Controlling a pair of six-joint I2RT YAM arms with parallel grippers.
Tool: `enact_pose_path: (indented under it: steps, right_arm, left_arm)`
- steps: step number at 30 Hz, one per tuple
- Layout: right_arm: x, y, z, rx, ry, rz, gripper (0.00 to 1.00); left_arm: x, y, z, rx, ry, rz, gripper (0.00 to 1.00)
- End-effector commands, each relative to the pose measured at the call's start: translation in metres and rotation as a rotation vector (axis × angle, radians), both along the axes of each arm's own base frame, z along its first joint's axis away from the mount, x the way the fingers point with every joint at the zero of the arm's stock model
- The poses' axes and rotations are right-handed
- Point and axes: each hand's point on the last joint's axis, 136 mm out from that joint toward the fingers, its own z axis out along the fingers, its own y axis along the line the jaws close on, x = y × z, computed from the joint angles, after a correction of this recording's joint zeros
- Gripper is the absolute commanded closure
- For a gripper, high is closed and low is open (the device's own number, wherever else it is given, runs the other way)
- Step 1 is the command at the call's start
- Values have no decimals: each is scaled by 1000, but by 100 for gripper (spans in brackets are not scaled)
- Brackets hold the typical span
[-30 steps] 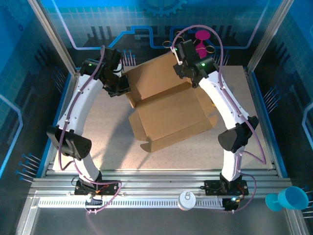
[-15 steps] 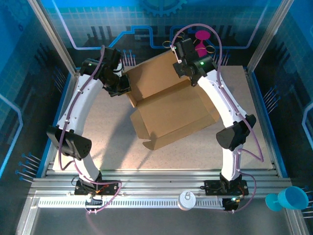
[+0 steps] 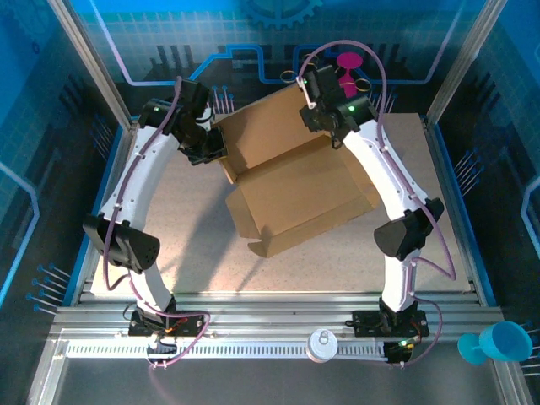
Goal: Fold the paper box
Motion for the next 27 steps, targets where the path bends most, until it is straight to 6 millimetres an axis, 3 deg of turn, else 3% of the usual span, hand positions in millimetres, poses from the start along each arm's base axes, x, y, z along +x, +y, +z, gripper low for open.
enact_pose_path:
  steps: [1,11,21,27]
  right_arm:
    - [-16,4,40,112,-39,62,53]
    - [-10,-3,56,121,-93,27,43]
    - [9,-15,37,19,-94,-44,69]
    - [15,-23,45,-62,-147,-127,100]
  left_arm:
    - [2,-2,10,-26,-13,0,100]
    - [5,-1,7,-28,-4,-3,100]
    - [6,-3,8,-37,-1,-8,100]
    - [5,-2,8,-35,0,-9,100]
